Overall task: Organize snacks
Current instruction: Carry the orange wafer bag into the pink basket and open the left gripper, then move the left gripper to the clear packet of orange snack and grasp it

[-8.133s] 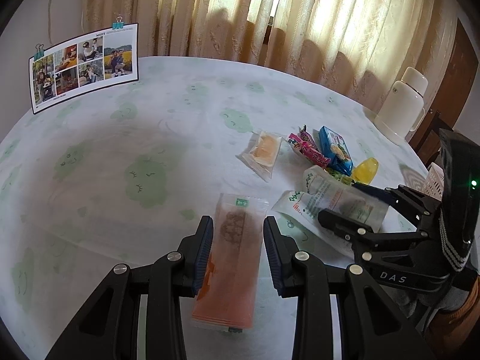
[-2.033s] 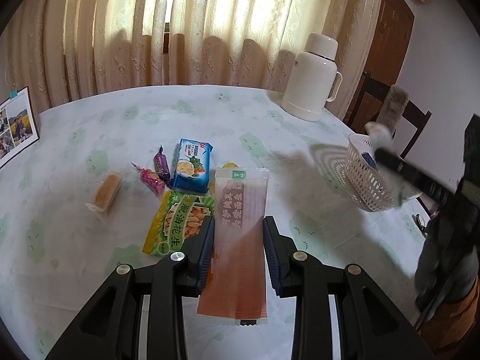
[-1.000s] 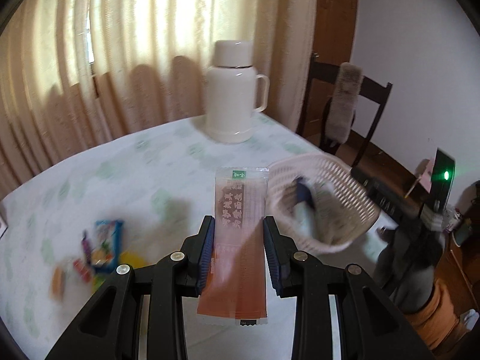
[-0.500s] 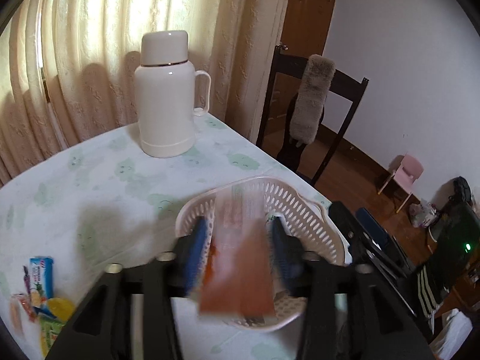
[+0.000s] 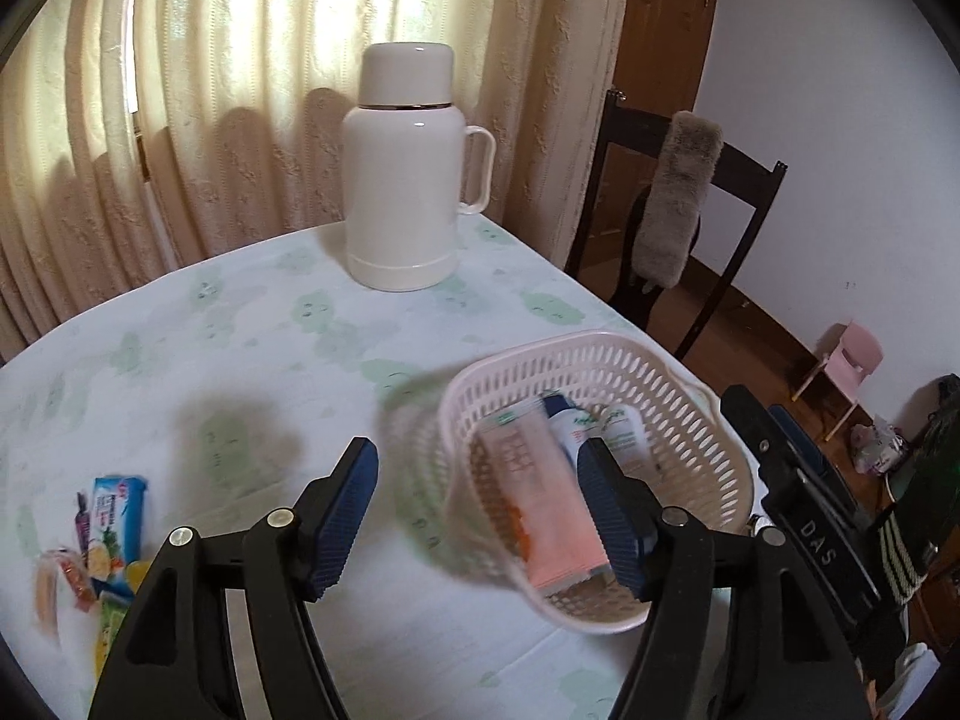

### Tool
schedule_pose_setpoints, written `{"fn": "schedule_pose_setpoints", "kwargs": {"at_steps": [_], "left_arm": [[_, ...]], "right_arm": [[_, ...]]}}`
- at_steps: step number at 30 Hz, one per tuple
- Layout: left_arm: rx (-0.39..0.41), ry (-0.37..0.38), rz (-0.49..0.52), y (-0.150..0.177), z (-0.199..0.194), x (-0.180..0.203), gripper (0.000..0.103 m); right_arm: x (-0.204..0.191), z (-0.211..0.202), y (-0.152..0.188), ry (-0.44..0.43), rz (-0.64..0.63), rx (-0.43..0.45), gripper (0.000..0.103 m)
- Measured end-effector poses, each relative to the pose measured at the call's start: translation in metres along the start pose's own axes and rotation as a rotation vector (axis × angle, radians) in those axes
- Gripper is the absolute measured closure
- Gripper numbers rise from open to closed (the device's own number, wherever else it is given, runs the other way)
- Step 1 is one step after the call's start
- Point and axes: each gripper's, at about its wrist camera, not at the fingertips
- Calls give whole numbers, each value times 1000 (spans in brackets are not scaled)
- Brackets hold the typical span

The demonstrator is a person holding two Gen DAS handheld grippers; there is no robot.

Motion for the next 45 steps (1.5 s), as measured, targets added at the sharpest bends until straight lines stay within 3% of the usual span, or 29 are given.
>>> {"fn": "schedule_pose_setpoints", "kwargs": {"at_steps": [8,17,31,45], "left_arm": [[8,-58,-30,14,-14,-21,26],[8,-134,-97,35,-32,-64,25],[22,-312,-270,75,-75,-173,25],[33,-465,-456,105,-100,-275,25]], "right_arm": [[-8,-5,2,16,-50,37,25],[-12,-6,3,53,-77,65,24],[-25,-2,8,130,-160,71,24],[-22,-25,8,258,-145,200,24]]}}
Point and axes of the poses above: each gripper's, at about its wrist camera, not at the fingertips, and z roughly the way its jaws point, x to its right, y to its underside, and after that the axes turned 3 degrees about -y, right-handed
